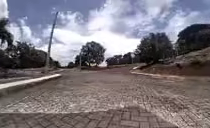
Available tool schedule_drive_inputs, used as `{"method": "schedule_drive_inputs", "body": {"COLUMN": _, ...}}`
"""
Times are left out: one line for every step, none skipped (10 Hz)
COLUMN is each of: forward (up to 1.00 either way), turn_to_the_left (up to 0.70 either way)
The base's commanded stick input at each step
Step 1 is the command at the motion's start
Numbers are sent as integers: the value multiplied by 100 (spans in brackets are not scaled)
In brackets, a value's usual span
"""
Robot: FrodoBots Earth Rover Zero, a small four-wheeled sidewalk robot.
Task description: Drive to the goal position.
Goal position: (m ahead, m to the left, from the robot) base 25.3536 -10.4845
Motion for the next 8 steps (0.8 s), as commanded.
{"method": "schedule_drive_inputs", "body": {"forward": 100, "turn_to_the_left": 0}}
{"method": "schedule_drive_inputs", "body": {"forward": 100, "turn_to_the_left": 0}}
{"method": "schedule_drive_inputs", "body": {"forward": 100, "turn_to_the_left": 0}}
{"method": "schedule_drive_inputs", "body": {"forward": 100, "turn_to_the_left": 13}}
{"method": "schedule_drive_inputs", "body": {"forward": 100, "turn_to_the_left": 27}}
{"method": "schedule_drive_inputs", "body": {"forward": 100, "turn_to_the_left": 27}}
{"method": "schedule_drive_inputs", "body": {"forward": 100, "turn_to_the_left": 25}}
{"method": "schedule_drive_inputs", "body": {"forward": 100, "turn_to_the_left": 13}}
